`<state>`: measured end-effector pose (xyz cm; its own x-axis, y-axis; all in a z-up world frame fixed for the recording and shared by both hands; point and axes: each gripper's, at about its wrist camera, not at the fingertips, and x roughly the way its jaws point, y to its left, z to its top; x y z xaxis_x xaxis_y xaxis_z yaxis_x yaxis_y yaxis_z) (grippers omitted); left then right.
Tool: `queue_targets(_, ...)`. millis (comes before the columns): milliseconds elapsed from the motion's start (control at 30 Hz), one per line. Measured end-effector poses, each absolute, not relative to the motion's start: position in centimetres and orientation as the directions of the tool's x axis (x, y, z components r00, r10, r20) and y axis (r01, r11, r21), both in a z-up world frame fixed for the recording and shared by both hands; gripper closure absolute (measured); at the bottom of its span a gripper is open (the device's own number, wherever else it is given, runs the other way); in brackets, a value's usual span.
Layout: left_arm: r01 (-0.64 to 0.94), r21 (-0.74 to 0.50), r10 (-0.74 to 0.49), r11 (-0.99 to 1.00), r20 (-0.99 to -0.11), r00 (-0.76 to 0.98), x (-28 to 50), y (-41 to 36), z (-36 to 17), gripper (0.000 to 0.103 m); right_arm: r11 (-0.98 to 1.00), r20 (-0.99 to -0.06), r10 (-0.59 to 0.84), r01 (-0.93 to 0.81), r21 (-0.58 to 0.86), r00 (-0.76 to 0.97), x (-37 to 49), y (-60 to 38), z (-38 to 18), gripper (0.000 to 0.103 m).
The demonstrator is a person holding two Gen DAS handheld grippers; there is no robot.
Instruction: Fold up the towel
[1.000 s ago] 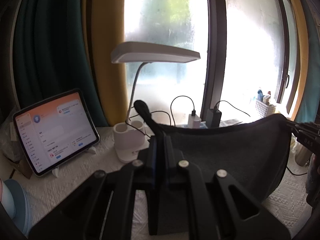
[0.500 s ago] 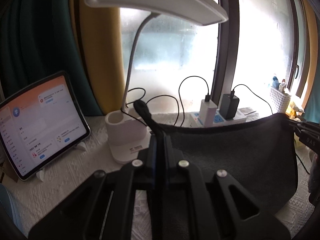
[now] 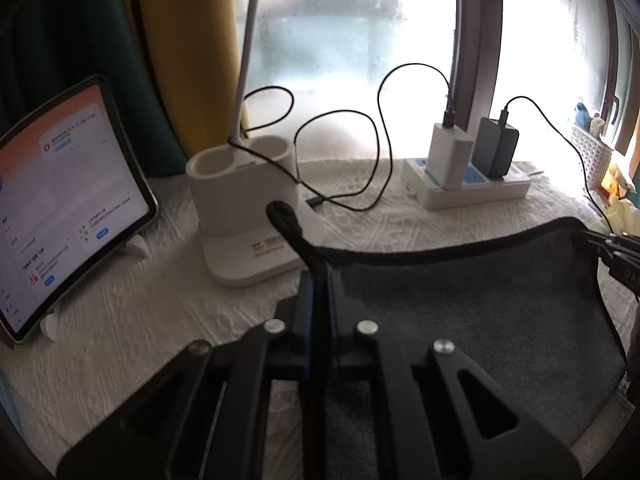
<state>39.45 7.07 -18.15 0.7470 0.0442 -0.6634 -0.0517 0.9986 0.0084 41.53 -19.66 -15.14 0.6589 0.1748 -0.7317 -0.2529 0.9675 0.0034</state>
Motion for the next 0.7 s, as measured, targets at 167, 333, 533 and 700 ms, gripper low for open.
queue_targets(167,-0.060,-0.010,0.037,0.998,-0.694,0.719,40.1,7.3,-19.2,0.097,0.970,-0.752,0.169,-0.244,0.011,0.637,42.0,-19.8,-16.4,0.098)
queue_targets(333,-0.062,-0.031,0.018,0.998,-0.749,0.662,41.2,7.7,-20.2,0.096,0.971,-0.774,0.161,-0.239,0.013,0.612,42.5,-19.7,-17.1,0.098)
queue_targets(533,-0.065,-0.003,0.039,0.998,-0.775,0.631,41.7,7.3,-20.5,0.094,0.972,-0.799,0.150,-0.235,0.011,0.582,43.3,-19.6,-17.6,0.098)
queue_targets(700,-0.085,0.013,0.064,0.996,-0.769,0.636,41.4,7.2,-19.9,0.094,0.973,-0.805,0.148,-0.232,0.013,0.575,43.5,-19.6,-17.8,0.097)
